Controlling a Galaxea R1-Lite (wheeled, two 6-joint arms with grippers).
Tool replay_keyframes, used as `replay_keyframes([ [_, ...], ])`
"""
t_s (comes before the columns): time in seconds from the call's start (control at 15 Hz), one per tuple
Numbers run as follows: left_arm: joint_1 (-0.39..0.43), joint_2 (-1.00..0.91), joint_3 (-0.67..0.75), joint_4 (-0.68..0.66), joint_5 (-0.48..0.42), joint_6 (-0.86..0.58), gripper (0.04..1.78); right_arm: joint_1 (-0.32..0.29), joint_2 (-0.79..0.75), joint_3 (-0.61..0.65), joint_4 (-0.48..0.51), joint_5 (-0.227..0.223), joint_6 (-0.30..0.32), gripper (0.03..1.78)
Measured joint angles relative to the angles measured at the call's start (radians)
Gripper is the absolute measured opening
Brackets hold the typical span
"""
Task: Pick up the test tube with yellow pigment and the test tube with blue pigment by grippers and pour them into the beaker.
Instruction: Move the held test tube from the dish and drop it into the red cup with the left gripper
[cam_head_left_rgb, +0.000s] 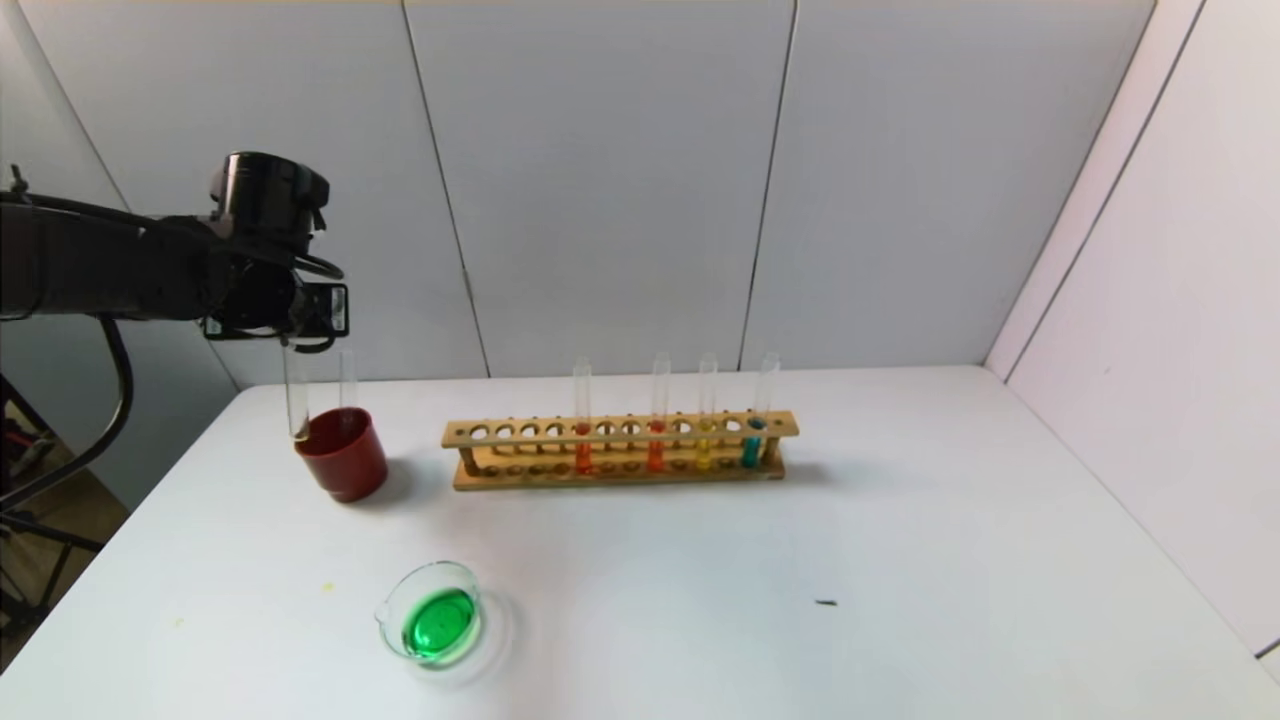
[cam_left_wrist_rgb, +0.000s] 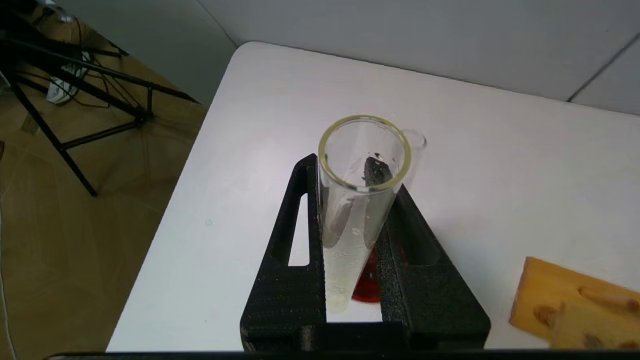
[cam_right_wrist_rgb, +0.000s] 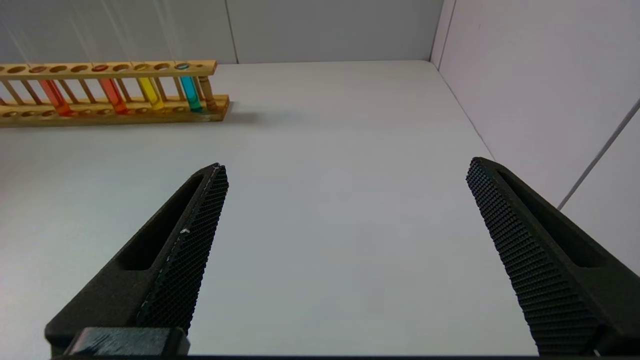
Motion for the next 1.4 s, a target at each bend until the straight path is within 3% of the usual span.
replay_keyframes([
  [0.2,0.019,0.061,-0.032,-0.067,0.0,-0.03,0.33,0.0,0.0,0.0,0.0,0.0,0.0,1.74],
  [0.73,0.034,0.125,-0.02,-0.096,-0.008,-0.042,0.33,0.0,0.0,0.0,0.0,0.0,0.0,1.74],
  [1.4,0.034,0.124,0.148,-0.227,-0.035,-0.06,0.33,0.0,0.0,0.0,0.0,0.0,0.0,1.74],
])
